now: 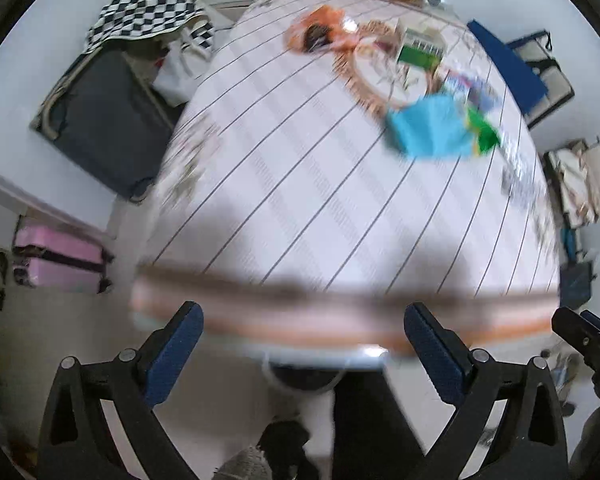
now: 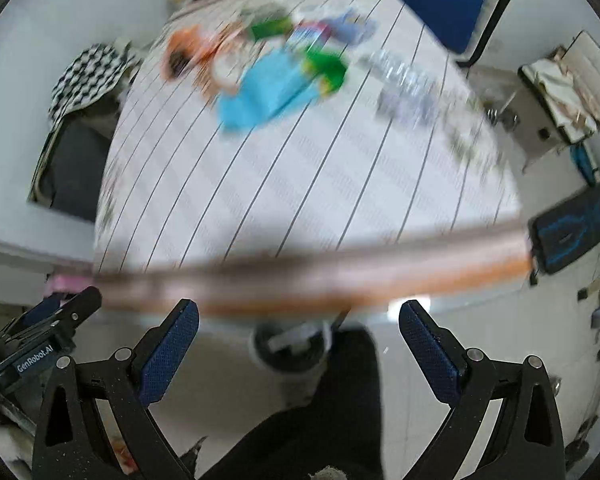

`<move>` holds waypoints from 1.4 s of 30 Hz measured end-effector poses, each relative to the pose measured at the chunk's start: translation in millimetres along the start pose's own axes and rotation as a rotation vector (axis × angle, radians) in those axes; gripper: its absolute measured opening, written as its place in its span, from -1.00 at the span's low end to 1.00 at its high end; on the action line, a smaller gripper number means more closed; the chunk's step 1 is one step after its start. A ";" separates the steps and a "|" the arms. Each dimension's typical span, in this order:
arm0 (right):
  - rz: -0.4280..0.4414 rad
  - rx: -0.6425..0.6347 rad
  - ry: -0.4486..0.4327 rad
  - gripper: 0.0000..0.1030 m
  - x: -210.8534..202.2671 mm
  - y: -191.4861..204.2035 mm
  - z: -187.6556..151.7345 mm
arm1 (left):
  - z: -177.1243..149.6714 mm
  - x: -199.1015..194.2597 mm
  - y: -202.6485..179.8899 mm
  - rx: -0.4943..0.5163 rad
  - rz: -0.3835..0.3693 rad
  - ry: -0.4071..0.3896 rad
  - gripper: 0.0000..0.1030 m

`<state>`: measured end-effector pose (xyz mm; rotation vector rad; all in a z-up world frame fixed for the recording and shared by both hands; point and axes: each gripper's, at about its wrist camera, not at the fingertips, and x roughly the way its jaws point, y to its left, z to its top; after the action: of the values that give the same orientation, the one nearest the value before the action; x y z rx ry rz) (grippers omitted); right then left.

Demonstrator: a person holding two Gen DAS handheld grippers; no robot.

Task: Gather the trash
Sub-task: 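Grasp the blue-green snack bag with the left tool while the right tool grasps the foil blister pack, then carry the snack bag and foil pack over the trash bin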

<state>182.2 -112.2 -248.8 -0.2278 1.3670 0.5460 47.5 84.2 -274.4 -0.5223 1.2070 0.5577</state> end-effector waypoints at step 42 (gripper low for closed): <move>-0.097 -0.132 0.143 0.33 195.7 -113.3 281.0 | 181.6 77.2 -103.8 -0.031 -0.003 0.038 -0.98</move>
<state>500.9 -33.1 -398.2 -0.4459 1.4510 0.5474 264.6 132.4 -290.8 -0.5630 1.2353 0.5670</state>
